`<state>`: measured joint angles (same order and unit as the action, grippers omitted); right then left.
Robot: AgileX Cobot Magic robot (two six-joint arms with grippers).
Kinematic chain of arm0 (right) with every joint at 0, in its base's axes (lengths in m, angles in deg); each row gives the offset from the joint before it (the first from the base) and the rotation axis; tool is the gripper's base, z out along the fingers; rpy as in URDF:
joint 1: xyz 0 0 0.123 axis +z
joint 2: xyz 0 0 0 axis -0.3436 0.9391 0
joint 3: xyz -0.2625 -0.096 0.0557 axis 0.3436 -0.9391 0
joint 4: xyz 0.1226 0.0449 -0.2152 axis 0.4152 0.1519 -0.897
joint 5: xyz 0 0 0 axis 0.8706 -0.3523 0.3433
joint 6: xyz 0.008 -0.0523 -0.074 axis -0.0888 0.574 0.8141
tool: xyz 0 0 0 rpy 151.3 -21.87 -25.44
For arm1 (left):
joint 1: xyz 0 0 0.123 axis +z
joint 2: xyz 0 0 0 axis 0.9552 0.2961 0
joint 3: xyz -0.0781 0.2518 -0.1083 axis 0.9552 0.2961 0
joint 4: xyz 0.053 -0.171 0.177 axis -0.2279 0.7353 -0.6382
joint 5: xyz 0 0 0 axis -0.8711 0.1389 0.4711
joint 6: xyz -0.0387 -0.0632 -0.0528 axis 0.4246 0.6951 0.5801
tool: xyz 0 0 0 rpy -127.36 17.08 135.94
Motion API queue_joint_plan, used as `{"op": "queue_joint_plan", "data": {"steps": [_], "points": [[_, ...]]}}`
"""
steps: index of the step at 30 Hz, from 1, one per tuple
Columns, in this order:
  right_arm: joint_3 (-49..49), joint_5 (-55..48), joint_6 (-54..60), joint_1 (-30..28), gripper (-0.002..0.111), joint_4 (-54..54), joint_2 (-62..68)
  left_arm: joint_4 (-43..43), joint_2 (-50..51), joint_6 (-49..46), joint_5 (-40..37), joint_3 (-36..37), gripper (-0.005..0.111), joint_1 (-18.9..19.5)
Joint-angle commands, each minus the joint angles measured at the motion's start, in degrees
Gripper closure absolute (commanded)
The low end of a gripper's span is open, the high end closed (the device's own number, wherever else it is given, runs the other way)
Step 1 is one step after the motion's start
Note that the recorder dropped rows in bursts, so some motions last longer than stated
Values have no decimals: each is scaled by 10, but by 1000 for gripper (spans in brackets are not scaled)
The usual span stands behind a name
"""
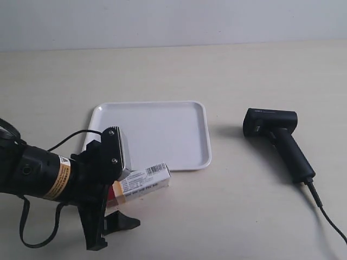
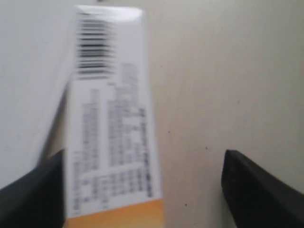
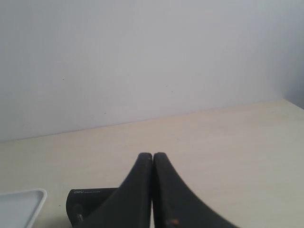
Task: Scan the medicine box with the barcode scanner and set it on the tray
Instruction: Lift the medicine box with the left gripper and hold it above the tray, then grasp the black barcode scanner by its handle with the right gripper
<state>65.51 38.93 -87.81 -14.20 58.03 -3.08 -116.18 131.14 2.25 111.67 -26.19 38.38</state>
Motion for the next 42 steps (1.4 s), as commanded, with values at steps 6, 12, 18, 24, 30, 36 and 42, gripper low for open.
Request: {"op": "queue_joint_plan", "data": {"steps": [6,12,18,24,30,36,42], "points": [[-2,6,-1,-3,108,0,-4,-8,27,-13,16,-7,67,2],[-2,6,-1,-3,108,0,-4,-8,-4,-16,12,-7,106,2],[-2,19,-4,-3,108,0,-4,-8,-96,-46,-47,-7,107,2],[-2,73,-62,-3,108,29,-4,-5,-160,-137,-110,-18,107,16],[31,91,-73,-3,108,48,109,-2,-129,-146,-160,-63,107,59],[119,79,-73,51,108,48,462,-7,-86,-157,-184,-87,107,62],[241,77,-36,124,75,45,768,-7,-76,-157,-180,-95,107,64]]}}
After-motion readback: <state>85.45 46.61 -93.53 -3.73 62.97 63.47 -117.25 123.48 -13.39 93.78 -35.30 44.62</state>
